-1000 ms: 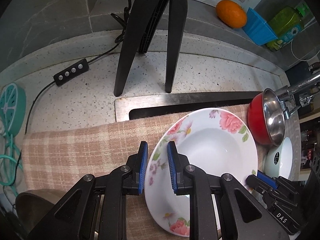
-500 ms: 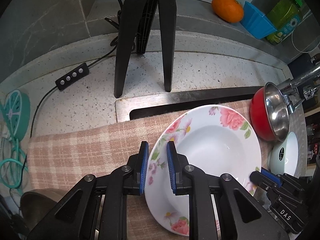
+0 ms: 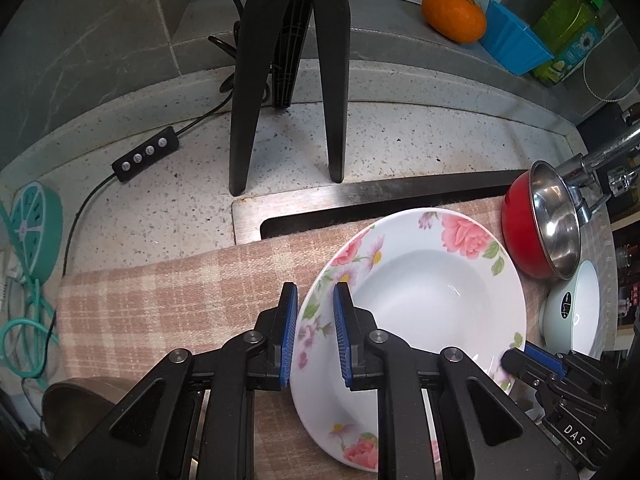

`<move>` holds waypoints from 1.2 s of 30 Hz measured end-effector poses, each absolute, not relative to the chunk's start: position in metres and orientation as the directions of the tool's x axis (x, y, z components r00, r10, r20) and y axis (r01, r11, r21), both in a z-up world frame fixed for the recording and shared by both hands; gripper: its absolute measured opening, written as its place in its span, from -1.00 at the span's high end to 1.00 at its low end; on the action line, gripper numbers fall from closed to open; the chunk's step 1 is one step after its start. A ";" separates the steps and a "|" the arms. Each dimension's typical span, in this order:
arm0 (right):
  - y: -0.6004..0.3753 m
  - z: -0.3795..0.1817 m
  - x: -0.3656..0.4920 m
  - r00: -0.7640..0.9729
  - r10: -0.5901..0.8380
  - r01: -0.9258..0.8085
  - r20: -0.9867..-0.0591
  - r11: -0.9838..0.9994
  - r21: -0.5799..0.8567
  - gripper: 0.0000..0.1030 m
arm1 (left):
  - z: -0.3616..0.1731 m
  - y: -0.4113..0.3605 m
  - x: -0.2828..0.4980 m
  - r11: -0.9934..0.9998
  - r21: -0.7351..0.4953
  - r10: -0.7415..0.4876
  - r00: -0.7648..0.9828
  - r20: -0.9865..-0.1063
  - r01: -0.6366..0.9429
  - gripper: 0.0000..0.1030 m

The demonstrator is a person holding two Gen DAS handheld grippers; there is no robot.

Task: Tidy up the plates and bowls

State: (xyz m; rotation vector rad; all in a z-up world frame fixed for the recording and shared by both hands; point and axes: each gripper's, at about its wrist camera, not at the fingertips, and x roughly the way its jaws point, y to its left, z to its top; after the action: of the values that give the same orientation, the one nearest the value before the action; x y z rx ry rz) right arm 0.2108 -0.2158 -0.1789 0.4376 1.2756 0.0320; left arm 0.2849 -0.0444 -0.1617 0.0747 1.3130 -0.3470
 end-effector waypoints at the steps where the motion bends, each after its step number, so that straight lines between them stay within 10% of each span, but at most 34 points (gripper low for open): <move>1: -0.216 -0.179 0.210 0.303 0.265 0.216 -0.915 0.916 0.337 0.76 | -0.162 -0.044 0.285 0.946 -0.141 -0.208 0.212 -0.955 0.292 0.68; 36: -0.215 -0.164 0.186 0.303 0.280 0.251 -0.911 0.899 0.359 0.81 | -0.142 -0.038 0.261 0.951 -0.142 -0.208 0.225 -0.952 0.276 0.69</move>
State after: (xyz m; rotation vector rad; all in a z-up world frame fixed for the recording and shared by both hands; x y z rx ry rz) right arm 0.1863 -0.2153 -0.1639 0.4862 1.2779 0.0202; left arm 0.2605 -0.0376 -0.1418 0.0608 1.3022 -0.3335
